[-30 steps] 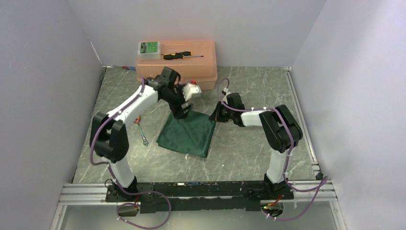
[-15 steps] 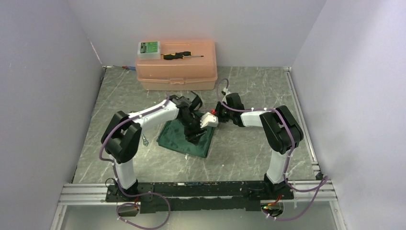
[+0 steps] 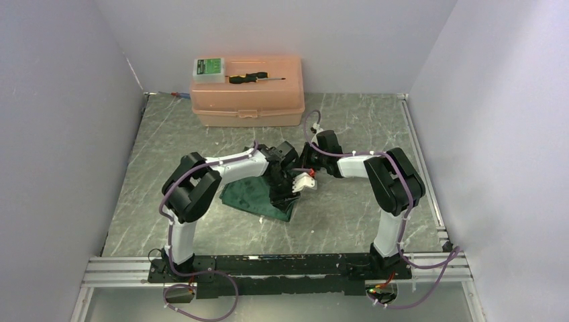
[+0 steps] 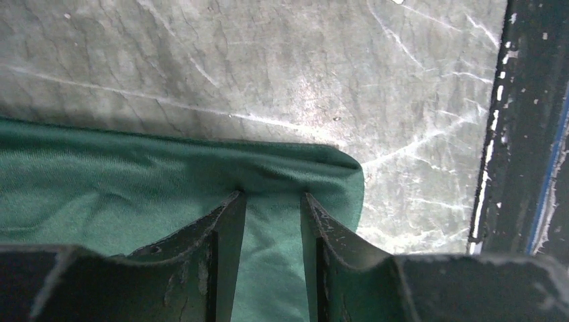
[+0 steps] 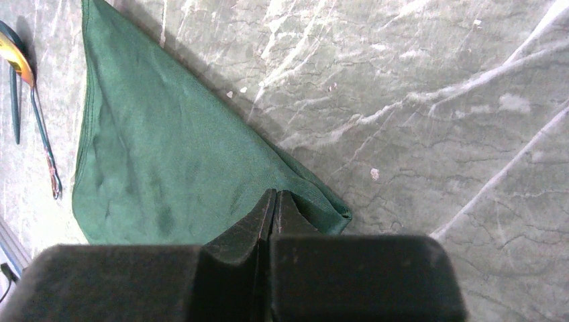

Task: Fold the napkin into a case and place the utensils inside
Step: Smooth out the lower triangle-folded napkin at the center of the board.

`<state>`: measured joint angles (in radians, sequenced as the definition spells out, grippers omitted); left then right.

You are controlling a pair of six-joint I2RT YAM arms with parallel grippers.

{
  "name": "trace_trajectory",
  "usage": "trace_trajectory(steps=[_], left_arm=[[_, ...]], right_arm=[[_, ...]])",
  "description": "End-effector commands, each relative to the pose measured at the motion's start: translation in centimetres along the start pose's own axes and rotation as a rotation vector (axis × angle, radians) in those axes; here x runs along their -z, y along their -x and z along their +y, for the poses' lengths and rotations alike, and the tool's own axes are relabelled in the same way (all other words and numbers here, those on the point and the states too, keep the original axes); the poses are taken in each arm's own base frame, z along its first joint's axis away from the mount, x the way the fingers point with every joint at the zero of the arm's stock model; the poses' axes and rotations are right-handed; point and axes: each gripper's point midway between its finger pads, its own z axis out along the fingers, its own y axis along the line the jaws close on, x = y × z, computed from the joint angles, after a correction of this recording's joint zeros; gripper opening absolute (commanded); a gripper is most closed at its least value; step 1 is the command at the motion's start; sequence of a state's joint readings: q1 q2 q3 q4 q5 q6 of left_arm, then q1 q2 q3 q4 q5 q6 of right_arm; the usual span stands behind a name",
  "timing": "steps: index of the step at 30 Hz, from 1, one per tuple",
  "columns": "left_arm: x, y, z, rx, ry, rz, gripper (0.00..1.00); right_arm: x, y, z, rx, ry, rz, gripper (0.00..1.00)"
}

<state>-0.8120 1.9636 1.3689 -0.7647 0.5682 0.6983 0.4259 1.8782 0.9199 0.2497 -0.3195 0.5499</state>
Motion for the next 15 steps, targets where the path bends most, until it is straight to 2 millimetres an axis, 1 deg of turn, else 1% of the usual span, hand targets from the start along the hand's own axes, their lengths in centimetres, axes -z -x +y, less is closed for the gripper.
trace_trajectory(steps=[1,5,9,11,15], left_arm=[[-1.4,0.6,0.7,-0.089,0.035,0.016,0.41],[-3.2,-0.3,0.4,-0.135,0.071,0.085,0.40],[-4.6,-1.7,0.1,-0.146,0.109,0.167,0.42],[-5.0,-2.7,0.6,-0.136,0.152,0.212,0.43],[-5.3,-4.7,1.3,-0.087,0.191,0.303,0.47]], right_arm=[[0.5,-0.8,-1.3,-0.005,-0.048,0.013,0.00],[0.4,-0.9,-1.6,-0.010,-0.055,0.012,0.00],[0.6,-0.7,-1.8,-0.016,-0.057,0.006,0.00],[0.6,-0.5,-1.7,-0.014,-0.056,0.005,0.00],[0.7,-0.2,-1.4,-0.011,-0.049,0.001,0.00]])
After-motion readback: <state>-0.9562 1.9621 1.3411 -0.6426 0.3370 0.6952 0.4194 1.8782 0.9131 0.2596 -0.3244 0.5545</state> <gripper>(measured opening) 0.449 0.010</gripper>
